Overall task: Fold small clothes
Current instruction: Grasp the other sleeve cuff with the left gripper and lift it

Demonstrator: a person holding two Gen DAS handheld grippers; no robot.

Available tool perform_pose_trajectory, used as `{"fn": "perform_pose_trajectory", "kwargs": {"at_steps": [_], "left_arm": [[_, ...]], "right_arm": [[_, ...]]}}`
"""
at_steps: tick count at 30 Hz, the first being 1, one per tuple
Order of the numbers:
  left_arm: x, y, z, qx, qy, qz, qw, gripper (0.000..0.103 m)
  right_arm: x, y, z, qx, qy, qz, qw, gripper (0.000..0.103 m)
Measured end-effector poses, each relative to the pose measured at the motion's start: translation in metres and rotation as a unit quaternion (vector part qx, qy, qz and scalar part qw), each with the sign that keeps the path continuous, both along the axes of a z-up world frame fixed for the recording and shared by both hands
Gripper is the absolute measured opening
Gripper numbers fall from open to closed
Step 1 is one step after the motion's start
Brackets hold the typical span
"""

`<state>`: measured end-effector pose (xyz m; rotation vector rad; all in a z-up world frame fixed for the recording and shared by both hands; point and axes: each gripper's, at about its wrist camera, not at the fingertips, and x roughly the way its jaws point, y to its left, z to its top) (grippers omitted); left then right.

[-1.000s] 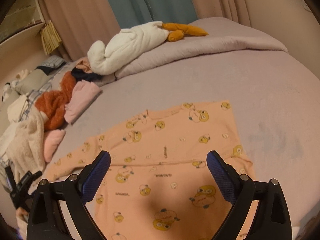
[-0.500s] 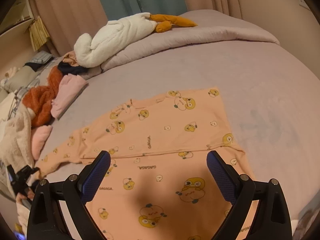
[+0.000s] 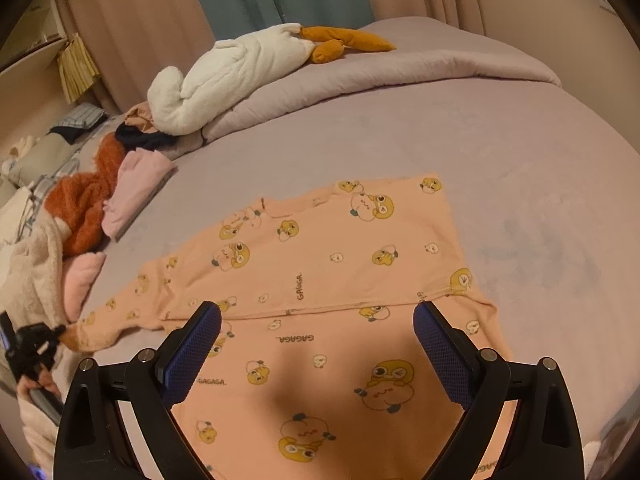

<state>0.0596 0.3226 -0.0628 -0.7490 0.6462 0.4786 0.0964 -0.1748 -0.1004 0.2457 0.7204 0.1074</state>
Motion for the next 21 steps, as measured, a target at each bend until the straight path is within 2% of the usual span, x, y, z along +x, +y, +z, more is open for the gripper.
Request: {"fn": "perform_pose_trajectory", "kwargs": {"at_steps": [8,15,21], "left_arm": [[0.017,-0.045,0.039,0.038,-0.036,-0.057,0.997,0.005],[0.032,-0.091,0.061,0.071,-0.052,-0.115,0.9894,0.005],[0.045,-0.123,0.071,0.072,-0.062,-0.162,0.9822,0.005]], "right_arm": [[-0.007,-0.012,0.003,0.014,-0.012,-0.012,1.0,0.096],[-0.01,-0.022,0.004,0.026,-0.018,-0.023,0.999,0.096],[-0.014,-0.032,0.006,0.034,-0.022,-0.03,0.999,0.096]]}}
